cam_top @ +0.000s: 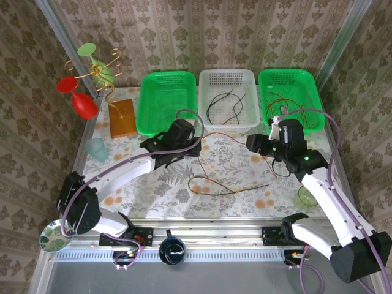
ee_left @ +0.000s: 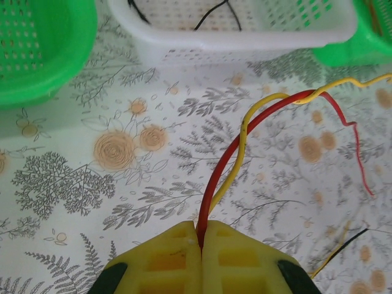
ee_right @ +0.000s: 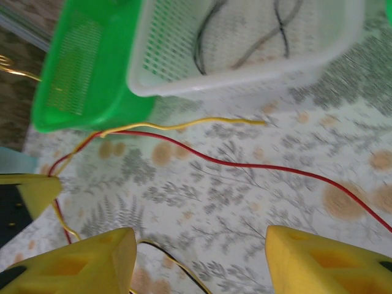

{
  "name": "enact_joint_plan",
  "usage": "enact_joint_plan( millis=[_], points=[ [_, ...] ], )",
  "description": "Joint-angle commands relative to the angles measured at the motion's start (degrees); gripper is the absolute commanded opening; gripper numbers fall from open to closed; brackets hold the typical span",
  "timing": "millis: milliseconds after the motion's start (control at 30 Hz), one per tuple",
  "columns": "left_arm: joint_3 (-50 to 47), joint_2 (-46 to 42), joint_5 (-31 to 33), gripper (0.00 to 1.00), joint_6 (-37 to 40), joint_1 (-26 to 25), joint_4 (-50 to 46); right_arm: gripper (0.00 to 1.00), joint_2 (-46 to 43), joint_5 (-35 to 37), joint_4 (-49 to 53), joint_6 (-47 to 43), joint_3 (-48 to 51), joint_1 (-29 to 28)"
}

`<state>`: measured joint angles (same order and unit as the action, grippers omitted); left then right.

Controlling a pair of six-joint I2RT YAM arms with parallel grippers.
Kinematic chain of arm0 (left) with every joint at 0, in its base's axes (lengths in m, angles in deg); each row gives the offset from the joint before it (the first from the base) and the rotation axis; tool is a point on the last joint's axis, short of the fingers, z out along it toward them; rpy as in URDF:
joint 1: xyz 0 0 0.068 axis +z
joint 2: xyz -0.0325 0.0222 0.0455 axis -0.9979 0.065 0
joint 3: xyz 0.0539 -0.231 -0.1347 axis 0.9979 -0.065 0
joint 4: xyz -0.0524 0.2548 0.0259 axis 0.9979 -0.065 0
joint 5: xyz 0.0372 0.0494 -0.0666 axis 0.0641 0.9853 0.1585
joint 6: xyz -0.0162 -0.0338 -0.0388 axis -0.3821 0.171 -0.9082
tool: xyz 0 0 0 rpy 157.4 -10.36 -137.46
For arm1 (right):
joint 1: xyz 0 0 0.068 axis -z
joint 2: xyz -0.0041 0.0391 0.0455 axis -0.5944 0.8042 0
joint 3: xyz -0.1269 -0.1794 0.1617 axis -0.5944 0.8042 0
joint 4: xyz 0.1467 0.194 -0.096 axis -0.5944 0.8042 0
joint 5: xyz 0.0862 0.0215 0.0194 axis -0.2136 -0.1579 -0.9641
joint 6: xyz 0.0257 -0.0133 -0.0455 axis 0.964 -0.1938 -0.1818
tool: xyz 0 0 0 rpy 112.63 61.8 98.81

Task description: Untangle the cables

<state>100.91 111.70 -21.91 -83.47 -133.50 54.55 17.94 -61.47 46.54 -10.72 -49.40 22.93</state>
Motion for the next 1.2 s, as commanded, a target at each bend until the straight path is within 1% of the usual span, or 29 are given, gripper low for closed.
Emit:
enact_joint_plan(
  millis=[0, 67, 133, 233, 333, 433, 567, 700, 767, 833, 1033, 1100, 1167],
  points=[
    [0.30, -2.48, -1.36, 0.00, 0.07, -0.26, 1.98, 0.60, -2.24, -8.49, -8.42, -3.14, 2.01, 0.18],
    [0.60, -3.33, -1.92, 0.00, -0.36, -0.24, 2.10, 0.60, -2.83, -10.79, -10.96, -5.46, 3.32, 0.11],
    [0.85, -4.07, -2.63, 0.00, -0.92, -0.24, 2.62, 0.59, -3.94, -11.06, -12.89, -7.25, 4.95, -0.06],
    [0.70, -5.44, -3.68, 0.00, -2.04, -0.16, 4.22, 0.59, -7.12, -12.20, -16.97, -9.96, 7.86, -0.20],
    [0.34, -6.67, -4.49, 0.00, -3.46, -0.04, 6.24, 0.59, -10.34, -15.49, -20.89, -12.18, 10.00, -0.29],
    [0.83, -7.23, -4.67, 0.00, -3.71, 0.05, 6.92, 0.60, -11.31, -17.54, -21.06, -13.29, 10.23, -0.45],
    [1.14, -7.51, -5.34, 0.00, -5.05, 0.26, 8.45, 0.60, -9.42, -21.18, -17.80, -14.05, 8.57, -1.20],
    [0.07, -7.97, -7.02, 0.00, -7.85, 0.65, 12.83, 0.60, -8.05, -22.52, -18.05, -14.12, 8.50, -3.36],
    [-0.65, -8.06, -8.35, 0.00, -9.28, 1.01, 15.22, 0.56, -7.27, -23.85, -18.80, -14.03, 8.46, -4.35],
    [-1.41, -8.06, -10.10, 0.00, -10.70, 1.33, 17.89, 0.54, -5.68, -26.20, -18.73, -14.29, 7.72, -5.25],
    [-2.27, -8.56, -10.87, 0.00, -12.55, 1.91, 19.72, 0.56, -1.71, -24.98, -15.01, -15.29, 4.26, -7.21],
    [-3.78, -9.32, -10.56, 0.00, -14.38, 2.17, 22.42, 0.56, -1.56, -24.43, -15.53, -14.89, 3.90, -7.34],
    [-6.59, -10.27, -10.16, 0.00, -17.79, 2.81, 27.33, 0.57, -2.13, -24.02, -16.62, -13.72, 4.07, -7.39]
  ],
)
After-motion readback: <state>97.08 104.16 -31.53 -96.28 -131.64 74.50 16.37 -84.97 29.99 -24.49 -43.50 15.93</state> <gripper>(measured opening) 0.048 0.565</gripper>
